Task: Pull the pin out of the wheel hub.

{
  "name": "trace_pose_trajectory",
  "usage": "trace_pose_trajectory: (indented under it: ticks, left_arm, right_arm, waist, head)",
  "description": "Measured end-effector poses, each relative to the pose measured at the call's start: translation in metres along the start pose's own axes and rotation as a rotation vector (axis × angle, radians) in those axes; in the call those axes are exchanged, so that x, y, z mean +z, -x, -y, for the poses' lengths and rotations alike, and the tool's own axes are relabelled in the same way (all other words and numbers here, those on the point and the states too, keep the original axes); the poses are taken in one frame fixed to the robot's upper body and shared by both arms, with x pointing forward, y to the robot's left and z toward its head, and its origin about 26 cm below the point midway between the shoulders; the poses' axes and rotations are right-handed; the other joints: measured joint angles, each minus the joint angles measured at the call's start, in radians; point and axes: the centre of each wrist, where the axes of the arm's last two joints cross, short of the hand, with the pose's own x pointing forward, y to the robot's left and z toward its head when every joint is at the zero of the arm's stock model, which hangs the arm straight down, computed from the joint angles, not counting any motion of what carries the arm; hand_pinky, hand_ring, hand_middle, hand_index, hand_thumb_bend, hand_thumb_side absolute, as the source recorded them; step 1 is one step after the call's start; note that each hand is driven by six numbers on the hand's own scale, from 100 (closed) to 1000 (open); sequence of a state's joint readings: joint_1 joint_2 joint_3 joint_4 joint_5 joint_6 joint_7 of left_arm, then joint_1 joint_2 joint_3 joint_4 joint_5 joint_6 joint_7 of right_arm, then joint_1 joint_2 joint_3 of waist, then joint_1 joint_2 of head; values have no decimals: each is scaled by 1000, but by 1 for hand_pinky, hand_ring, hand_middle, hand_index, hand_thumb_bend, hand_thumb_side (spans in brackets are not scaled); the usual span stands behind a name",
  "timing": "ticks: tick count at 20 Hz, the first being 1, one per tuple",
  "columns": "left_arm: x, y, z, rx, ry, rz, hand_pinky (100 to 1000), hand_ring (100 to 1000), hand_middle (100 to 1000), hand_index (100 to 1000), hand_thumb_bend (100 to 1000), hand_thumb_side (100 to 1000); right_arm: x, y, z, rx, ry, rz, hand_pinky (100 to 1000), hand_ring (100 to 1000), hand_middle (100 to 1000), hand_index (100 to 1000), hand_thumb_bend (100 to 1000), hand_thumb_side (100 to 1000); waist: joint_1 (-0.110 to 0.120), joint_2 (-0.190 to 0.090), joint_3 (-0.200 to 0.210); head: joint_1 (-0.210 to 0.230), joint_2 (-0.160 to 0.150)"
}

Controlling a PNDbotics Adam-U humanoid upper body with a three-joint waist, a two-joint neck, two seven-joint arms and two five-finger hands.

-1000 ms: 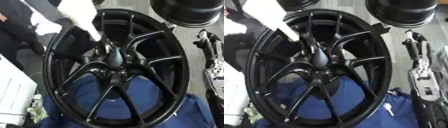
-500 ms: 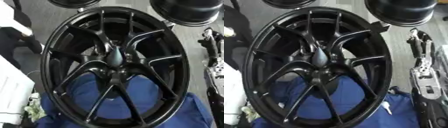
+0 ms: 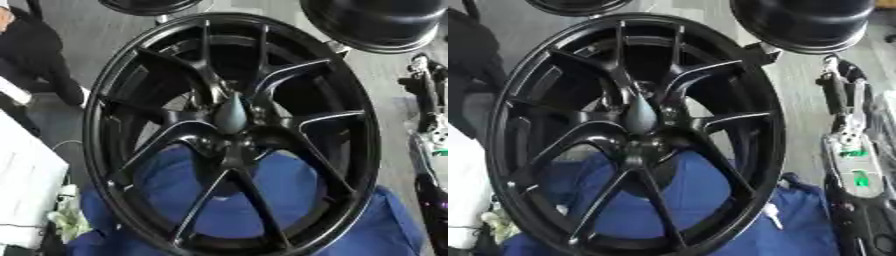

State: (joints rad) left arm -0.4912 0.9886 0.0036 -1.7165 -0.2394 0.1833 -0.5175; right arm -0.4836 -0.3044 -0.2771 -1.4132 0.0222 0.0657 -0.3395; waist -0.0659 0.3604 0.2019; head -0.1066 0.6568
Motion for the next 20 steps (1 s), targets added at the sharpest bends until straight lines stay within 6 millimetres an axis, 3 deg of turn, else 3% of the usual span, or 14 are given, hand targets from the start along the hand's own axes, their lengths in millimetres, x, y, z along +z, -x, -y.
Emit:
trace_pose_trajectory:
  ticks: [2,3,5,7,10,15,20]
  left_arm:
    - [-1,3,2,-2,1,-14,871,839,788,877,197,736]
    - [-1,5,2,-1,-1,-19,861,832,779,864,100,701]
    - [-2,6,3,14,-25,-23,822,800,745,818,100,600]
    - [-2,5,3,55,-92,-29,799,776,714,779,100,647]
    - [-4,-2,7,159,-227,-23,750,735,653,711,100,635]
    - [-11,-23,20,441,-483,71,699,711,636,700,100,718]
    - [-26,-33,55,853,-643,181,701,714,654,719,120,827]
  right_arm:
    - [0,0,0,0,0,0,786,647,684,770,100,717]
    - [0,0,0,0,0,0,786,647,685,770,100,717]
    - [0,0,0,0,0,0,786,647,685,770,100,718]
    - [0,0,0,0,0,0,786,647,685,770,100,719]
    - [0,0,0,0,-1,0,786,648,685,770,100,720]
    - [0,0,0,-1,-1,0,785,645,682,766,100,720]
    - [-1,-2,-2,-12,-1,3,785,646,684,767,100,725]
  waist:
    - [0,0,-1]
    - [0,0,-1]
    - [0,0,-1]
    - [0,0,-1]
    - [-2,0,-1]
    - [-7,0,-1]
    - [-20,0,-3]
  head:
    - [0,0]
    - [0,0]
    - [0,0]
    - [0,0]
    - [1,0]
    - [3,0]
    - [4,-1]
